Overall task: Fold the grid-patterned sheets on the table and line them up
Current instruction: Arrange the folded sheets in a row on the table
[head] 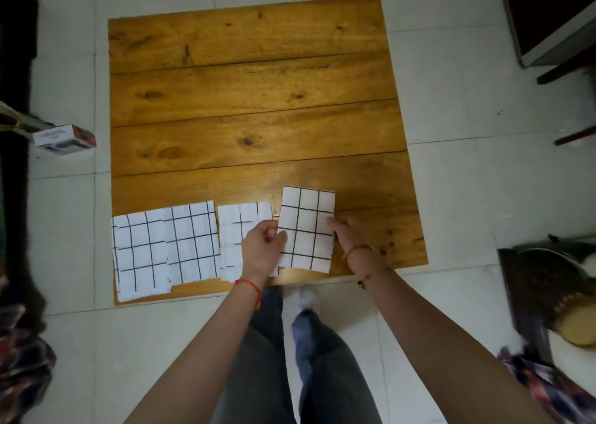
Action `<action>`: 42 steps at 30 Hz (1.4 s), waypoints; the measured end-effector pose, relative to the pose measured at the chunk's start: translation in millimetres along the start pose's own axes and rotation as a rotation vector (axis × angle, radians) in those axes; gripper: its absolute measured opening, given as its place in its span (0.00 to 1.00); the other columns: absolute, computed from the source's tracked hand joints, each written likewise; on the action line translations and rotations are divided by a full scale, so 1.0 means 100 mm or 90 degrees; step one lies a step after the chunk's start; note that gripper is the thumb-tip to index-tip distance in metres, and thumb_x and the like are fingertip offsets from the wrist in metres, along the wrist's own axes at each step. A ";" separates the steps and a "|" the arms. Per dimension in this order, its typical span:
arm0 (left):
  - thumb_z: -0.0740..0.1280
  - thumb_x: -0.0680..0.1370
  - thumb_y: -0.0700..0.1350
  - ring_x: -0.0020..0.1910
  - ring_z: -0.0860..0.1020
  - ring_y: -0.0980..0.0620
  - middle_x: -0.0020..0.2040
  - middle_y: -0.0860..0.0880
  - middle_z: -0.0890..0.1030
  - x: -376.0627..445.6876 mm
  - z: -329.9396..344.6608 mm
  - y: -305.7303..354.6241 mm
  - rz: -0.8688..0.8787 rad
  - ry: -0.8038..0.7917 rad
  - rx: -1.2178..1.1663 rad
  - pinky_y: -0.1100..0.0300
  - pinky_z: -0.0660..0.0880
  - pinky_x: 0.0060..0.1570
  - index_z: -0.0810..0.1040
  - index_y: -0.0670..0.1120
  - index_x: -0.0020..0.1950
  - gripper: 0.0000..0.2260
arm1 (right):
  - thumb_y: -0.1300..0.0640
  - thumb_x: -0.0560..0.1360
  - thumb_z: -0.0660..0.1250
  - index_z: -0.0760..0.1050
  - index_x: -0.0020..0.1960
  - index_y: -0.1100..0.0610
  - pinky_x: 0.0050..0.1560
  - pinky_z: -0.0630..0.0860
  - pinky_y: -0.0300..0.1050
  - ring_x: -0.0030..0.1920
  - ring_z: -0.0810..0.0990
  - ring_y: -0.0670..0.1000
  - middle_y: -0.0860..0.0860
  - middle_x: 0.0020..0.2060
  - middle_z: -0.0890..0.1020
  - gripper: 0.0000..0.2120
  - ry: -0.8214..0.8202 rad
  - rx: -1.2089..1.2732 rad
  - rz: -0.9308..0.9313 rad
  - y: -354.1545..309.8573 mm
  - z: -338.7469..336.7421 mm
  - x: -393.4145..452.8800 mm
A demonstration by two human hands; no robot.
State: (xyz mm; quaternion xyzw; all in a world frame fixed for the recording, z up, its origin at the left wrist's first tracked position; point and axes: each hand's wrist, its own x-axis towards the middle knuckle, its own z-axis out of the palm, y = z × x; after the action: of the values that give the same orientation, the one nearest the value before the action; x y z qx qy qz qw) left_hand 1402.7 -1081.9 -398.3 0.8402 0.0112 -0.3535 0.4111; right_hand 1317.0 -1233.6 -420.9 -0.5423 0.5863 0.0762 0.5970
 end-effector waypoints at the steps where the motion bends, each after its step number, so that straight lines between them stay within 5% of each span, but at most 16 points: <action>1: 0.68 0.75 0.39 0.32 0.71 0.57 0.33 0.54 0.73 -0.05 0.04 -0.06 0.008 0.012 0.013 0.64 0.68 0.38 0.77 0.46 0.46 0.03 | 0.53 0.75 0.66 0.77 0.54 0.58 0.37 0.71 0.39 0.43 0.76 0.49 0.52 0.44 0.80 0.12 0.009 -0.046 -0.022 0.04 -0.01 0.00; 5: 0.68 0.74 0.38 0.33 0.73 0.53 0.33 0.49 0.76 -0.22 0.13 -0.22 0.029 0.067 0.075 0.67 0.70 0.35 0.76 0.46 0.44 0.04 | 0.54 0.74 0.66 0.77 0.51 0.58 0.31 0.65 0.36 0.38 0.74 0.47 0.50 0.38 0.78 0.10 0.062 -0.232 -0.122 0.17 0.00 0.01; 10: 0.66 0.76 0.40 0.34 0.76 0.48 0.35 0.44 0.80 -0.27 0.20 -0.36 0.049 0.056 0.181 0.54 0.75 0.38 0.75 0.42 0.44 0.02 | 0.56 0.77 0.64 0.74 0.48 0.57 0.30 0.65 0.34 0.32 0.70 0.44 0.47 0.33 0.73 0.04 0.065 -0.353 -0.205 0.27 0.08 0.03; 13: 0.64 0.77 0.41 0.35 0.76 0.47 0.36 0.45 0.80 -0.27 0.23 -0.42 0.049 0.062 0.208 0.56 0.74 0.37 0.75 0.42 0.46 0.03 | 0.55 0.77 0.63 0.74 0.46 0.56 0.34 0.73 0.41 0.33 0.73 0.48 0.49 0.32 0.75 0.05 0.074 -0.403 -0.252 0.32 0.09 0.06; 19: 0.62 0.79 0.42 0.43 0.79 0.50 0.46 0.48 0.82 -0.25 0.31 -0.52 0.060 0.059 0.203 0.57 0.77 0.43 0.69 0.46 0.69 0.18 | 0.54 0.77 0.63 0.73 0.45 0.56 0.37 0.75 0.45 0.34 0.75 0.50 0.50 0.33 0.76 0.05 0.077 -0.405 -0.290 0.36 0.14 0.16; 23: 0.59 0.80 0.45 0.49 0.78 0.50 0.57 0.48 0.78 -0.22 0.36 -0.62 0.098 0.079 0.244 0.55 0.78 0.44 0.63 0.49 0.74 0.22 | 0.53 0.77 0.63 0.74 0.48 0.58 0.30 0.69 0.37 0.33 0.74 0.47 0.50 0.35 0.78 0.07 0.081 -0.390 -0.310 0.40 0.15 0.23; 26: 0.59 0.80 0.44 0.56 0.74 0.50 0.61 0.48 0.75 -0.22 0.37 -0.66 0.156 0.104 0.274 0.58 0.76 0.48 0.63 0.47 0.74 0.22 | 0.53 0.78 0.63 0.73 0.51 0.58 0.33 0.75 0.43 0.34 0.76 0.50 0.52 0.36 0.79 0.08 0.098 -0.387 -0.350 0.46 0.16 0.22; 32: 0.65 0.77 0.43 0.60 0.71 0.45 0.64 0.44 0.73 -0.38 0.32 -0.77 0.214 0.167 0.439 0.51 0.73 0.56 0.68 0.44 0.71 0.22 | 0.56 0.76 0.62 0.68 0.67 0.59 0.56 0.72 0.48 0.58 0.72 0.55 0.56 0.60 0.74 0.21 0.250 -0.522 -0.489 0.75 0.09 -0.05; 35: 0.64 0.78 0.47 0.68 0.67 0.43 0.71 0.45 0.69 -0.41 0.28 -0.86 0.199 0.121 0.527 0.47 0.69 0.64 0.63 0.43 0.74 0.26 | 0.51 0.76 0.55 0.60 0.74 0.59 0.70 0.62 0.57 0.70 0.65 0.58 0.57 0.70 0.67 0.28 0.225 -0.645 -0.506 0.99 0.07 -0.19; 42: 0.52 0.82 0.52 0.76 0.54 0.44 0.79 0.48 0.52 -0.49 0.23 -0.96 0.199 -0.004 0.671 0.46 0.55 0.74 0.47 0.46 0.79 0.28 | 0.46 0.77 0.53 0.56 0.76 0.61 0.72 0.58 0.62 0.74 0.58 0.61 0.58 0.74 0.61 0.31 0.169 -0.730 -0.420 1.26 0.19 -0.31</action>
State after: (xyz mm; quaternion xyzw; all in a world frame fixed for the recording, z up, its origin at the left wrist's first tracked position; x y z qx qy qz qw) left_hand 1322.4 -1021.1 -443.9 0.9229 -0.2935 -0.2485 -0.0175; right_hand 1228.0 -1152.6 -472.5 -0.9287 0.3253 0.1217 0.1298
